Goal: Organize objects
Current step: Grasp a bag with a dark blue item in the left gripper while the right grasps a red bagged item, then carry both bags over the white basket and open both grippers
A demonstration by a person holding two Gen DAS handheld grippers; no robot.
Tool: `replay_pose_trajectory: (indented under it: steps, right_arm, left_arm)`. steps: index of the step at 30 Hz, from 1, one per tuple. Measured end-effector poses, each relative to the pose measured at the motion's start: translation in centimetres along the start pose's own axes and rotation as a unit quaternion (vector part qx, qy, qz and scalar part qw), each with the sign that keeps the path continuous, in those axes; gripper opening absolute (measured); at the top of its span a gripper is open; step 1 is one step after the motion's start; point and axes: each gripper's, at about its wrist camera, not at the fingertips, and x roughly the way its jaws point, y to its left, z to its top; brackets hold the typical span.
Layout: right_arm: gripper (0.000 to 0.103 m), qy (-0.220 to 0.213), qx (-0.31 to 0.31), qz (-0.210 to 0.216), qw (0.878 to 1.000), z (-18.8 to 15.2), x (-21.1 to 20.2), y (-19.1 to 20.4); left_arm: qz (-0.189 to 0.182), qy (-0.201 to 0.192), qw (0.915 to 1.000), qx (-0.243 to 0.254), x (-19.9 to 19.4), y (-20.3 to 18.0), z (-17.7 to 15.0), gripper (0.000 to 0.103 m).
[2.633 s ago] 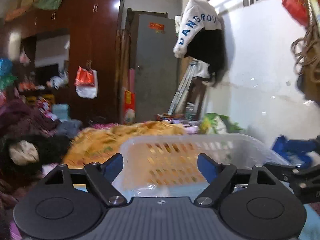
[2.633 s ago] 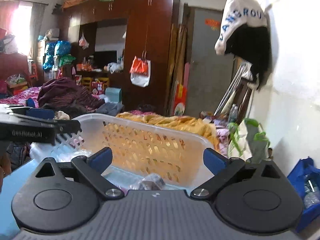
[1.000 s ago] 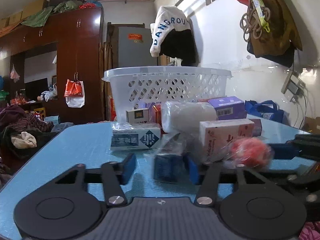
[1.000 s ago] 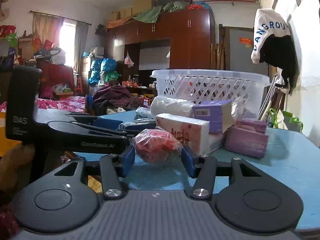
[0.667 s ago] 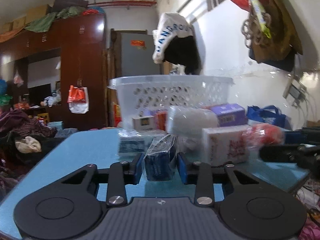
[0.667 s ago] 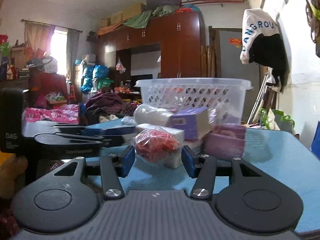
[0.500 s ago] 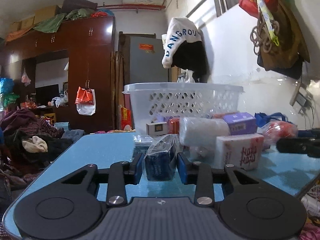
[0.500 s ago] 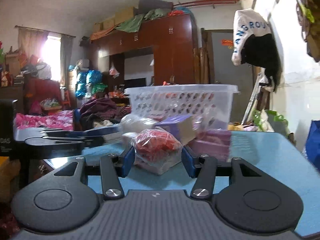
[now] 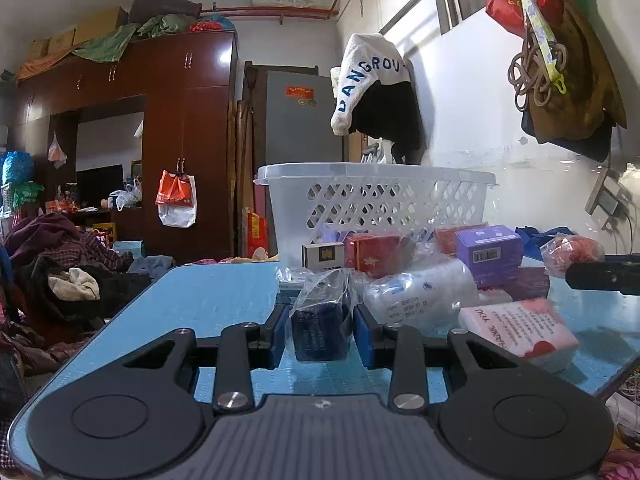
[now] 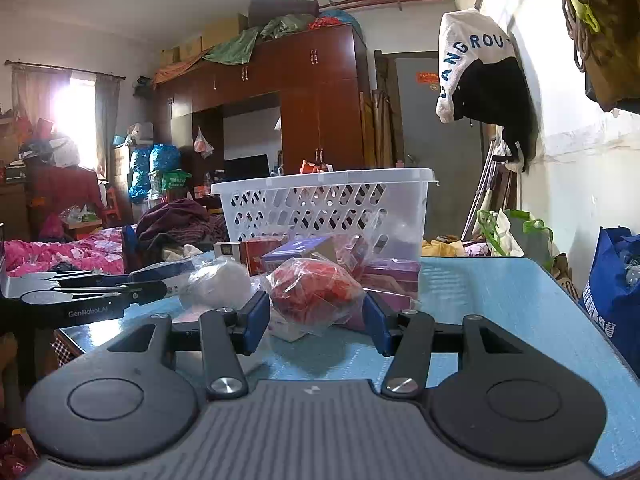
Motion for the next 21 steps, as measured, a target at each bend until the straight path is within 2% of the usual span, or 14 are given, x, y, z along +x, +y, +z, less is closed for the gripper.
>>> replay_pose_trajectory:
  steps: [7,15,18,21]
  right_arm:
    - [0.055,0.001,0.001,-0.005,1.0,0.2,0.0,-0.2]
    - [0.055,-0.009,0.0,-0.012,1.0,1.5,-0.1,-0.5]
    - [0.055,-0.015,-0.004,-0.011,1.0,3.4,0.5,-0.8]
    - [0.055,-0.031,-0.018,-0.012,0.999,7.0,2.3,-1.0]
  left_arm:
    - [0.017,-0.01,0.9998,-0.009,-0.3,0.8,0.4,0.039]
    - [0.01,-0.031,0.9993,-0.015,-1.1,1.2,1.4,0.039]
    - [-0.001,-0.045,0.9988,-0.017,-1.5,1.1,2.9,0.039]
    - [-0.017,-0.073,0.9971,-0.013,-1.2,0.8,6.6,0.039]
